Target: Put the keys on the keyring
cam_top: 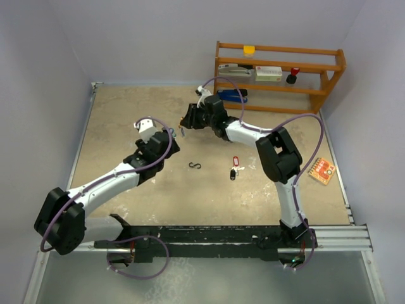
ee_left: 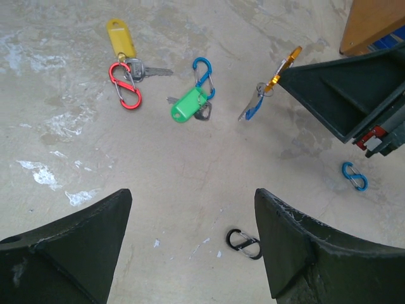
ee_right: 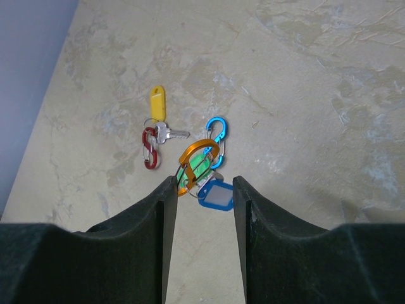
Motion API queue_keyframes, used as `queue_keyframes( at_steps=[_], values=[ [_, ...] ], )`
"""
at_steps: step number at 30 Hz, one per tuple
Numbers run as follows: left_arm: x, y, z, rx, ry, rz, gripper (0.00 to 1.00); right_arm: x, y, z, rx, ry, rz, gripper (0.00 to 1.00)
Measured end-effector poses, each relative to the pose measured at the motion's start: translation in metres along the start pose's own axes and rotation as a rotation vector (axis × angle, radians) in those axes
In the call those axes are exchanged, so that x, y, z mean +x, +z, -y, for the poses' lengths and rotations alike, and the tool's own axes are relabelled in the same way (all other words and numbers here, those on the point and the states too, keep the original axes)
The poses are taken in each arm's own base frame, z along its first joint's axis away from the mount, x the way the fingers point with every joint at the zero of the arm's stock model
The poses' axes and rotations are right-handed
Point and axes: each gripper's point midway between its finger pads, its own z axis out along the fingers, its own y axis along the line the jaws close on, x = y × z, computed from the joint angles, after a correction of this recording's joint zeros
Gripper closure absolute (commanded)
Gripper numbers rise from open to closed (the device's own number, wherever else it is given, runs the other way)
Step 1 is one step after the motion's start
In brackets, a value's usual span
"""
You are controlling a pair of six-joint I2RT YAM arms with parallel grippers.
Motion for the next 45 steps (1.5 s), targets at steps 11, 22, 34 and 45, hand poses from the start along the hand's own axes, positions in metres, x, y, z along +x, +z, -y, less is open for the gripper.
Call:
queue_keyframes(
  at_steps=[11,22,34,45],
  values=[
    [-0.016,0.004,-0.012,-0.038,-0.03,0.028,0.23,0.006,0.0,0.016,0.093,-0.004,-0.046,0.55],
    [-0.003,0.031,-0.005,-0.069,-0.007,-0.011,0.22,0.02,-0.003,0.027,0.132,-0.006,-0.087,0.52],
    [0.016,0.074,0.006,-0.068,0.006,-0.038,0.22,0.039,-0.007,0.03,0.127,0.007,-0.136,0.44],
    [0.021,0.085,0.022,-0.011,-0.012,-0.044,0.22,0.041,-0.007,0.02,0.073,0.022,-0.153,0.43]
  ],
)
